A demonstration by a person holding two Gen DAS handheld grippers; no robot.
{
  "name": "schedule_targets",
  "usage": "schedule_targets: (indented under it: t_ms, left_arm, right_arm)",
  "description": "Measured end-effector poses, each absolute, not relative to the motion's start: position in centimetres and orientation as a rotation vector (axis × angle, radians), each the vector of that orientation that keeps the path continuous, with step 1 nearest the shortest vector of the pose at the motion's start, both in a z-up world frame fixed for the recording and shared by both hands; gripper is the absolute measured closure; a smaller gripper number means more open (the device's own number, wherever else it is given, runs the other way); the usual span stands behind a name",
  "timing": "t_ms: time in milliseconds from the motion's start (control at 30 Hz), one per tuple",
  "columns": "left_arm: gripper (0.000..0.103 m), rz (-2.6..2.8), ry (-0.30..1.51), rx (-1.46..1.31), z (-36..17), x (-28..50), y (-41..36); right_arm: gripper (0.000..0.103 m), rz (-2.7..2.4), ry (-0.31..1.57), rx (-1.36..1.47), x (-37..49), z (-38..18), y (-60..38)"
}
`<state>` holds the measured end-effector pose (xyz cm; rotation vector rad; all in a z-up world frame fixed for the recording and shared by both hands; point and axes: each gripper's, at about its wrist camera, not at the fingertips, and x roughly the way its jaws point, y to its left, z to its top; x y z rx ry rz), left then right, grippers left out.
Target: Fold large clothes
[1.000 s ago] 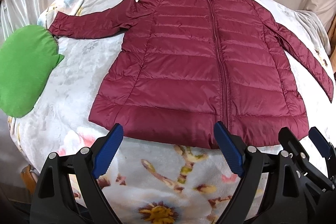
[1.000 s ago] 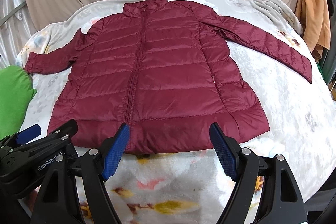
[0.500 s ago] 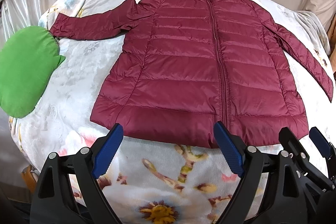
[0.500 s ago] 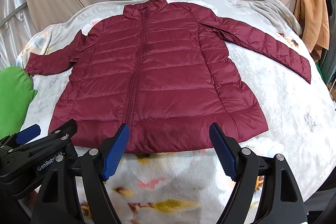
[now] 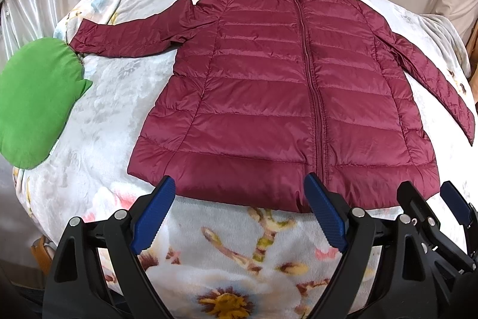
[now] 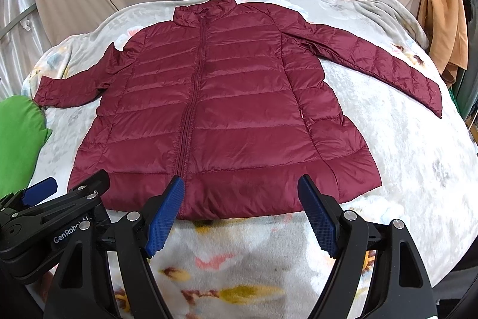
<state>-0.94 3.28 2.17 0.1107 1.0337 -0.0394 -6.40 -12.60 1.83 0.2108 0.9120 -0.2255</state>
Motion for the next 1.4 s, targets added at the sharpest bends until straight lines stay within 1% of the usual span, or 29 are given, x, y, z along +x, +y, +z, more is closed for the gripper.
schedule_targets:
  t_ms: [433,500,600,733,833,933,1067,1200,1267,1300,1333,1367,1400]
  left_arm:
    - [0.018,-0.041,1.046,0.113,1.8,-0.3,3.2]
    - [0.015,-0.048,1.057,0.113,1.6,0.1,3.1]
    - [0.014,-0.037,1.077,0.092,1.3,1.2,3.7]
    - [0.014,-0.006,1.079,0.016,1.1,3.3,5.9]
    - [0.015,-0.001,1.075,-0.017,0.8,5.0,6.8]
    - [0.015,0.013,1.056,-0.004,0.5,6.7,7.1]
    - [0.015,0.055,1.033,-0.002,-0.5,9.8,7.2]
    - [0.014,0.074,1.011,-0.055,-1.0,12.3,7.3]
    - [0.014,0.075,0.996,-0.086,-1.0,13.2,7.3]
    - [0.014,0.075,0.992,-0.097,-1.0,13.5,7.2]
    - [0.014,0.070,0.992,-0.107,-1.0,14.0,7.2]
    - [0.014,0.055,0.999,-0.115,-1.1,14.4,7.1]
    - [0.013,0.041,1.007,-0.121,-1.2,14.8,7.0]
  right_arm:
    - [0.025,-0.229,0.919,0.210,-6.2,1.7,-12.6]
    - [0.025,-0.222,0.923,0.209,-6.1,1.6,-12.8]
    - [0.028,-0.213,0.915,0.259,-5.5,1.4,-14.9]
    - [0.028,-0.345,0.919,0.429,-5.3,0.3,-23.7]
    - [0.028,-0.514,0.885,0.611,-6.4,-1.1,-33.9]
    - [0.028,-0.659,0.814,0.703,-7.2,-2.0,-43.7]
    - [0.028,-0.756,0.710,0.801,-7.4,-3.9,-53.8]
    - [0.028,-0.888,0.604,0.939,-8.4,-6.9,-61.1]
    - [0.028,-0.899,0.596,0.986,-7.9,-8.3,-62.7]
    - [0.029,-0.893,0.598,0.998,-7.2,-8.9,-63.1]
    - [0.033,-0.880,0.597,1.006,-6.6,-9.4,-63.1]
    - [0.046,-0.866,0.594,1.004,-6.1,-9.5,-63.1]
    - [0.066,-0.848,0.595,0.999,-5.6,-9.5,-62.9]
